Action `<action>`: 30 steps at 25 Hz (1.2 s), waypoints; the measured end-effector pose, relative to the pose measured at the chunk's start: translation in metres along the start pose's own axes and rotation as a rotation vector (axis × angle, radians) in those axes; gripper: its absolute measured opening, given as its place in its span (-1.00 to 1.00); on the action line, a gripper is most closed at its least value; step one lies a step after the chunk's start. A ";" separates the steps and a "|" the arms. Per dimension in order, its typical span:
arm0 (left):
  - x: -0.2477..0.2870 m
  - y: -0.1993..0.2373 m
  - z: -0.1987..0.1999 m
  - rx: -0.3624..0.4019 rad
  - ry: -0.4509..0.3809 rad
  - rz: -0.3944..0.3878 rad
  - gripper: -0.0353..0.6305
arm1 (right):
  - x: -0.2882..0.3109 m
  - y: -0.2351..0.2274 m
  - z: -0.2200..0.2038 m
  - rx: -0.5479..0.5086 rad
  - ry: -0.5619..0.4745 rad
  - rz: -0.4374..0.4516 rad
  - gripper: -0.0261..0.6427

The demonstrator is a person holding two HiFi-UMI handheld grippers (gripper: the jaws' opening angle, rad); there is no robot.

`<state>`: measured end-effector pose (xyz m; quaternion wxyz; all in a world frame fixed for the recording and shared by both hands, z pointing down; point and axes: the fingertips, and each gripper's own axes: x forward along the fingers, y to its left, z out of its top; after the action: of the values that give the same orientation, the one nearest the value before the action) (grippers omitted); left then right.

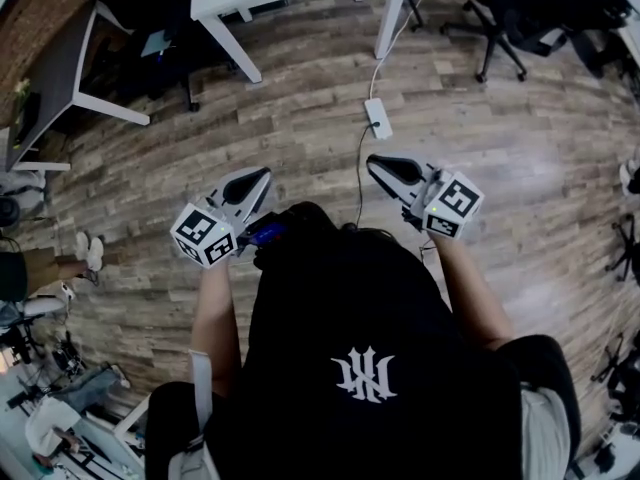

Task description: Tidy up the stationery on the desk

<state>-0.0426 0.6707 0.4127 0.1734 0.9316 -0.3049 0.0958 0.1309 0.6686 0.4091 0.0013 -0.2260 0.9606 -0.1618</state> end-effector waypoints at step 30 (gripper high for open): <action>0.100 0.265 0.096 -0.119 -0.079 -0.006 -0.89 | 0.162 -0.225 0.099 0.041 0.049 -0.090 -0.80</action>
<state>-0.1150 0.3804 0.4226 0.2169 0.9235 -0.3138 0.0402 0.0911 0.3771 0.3972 -0.0248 -0.2649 0.9457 -0.1867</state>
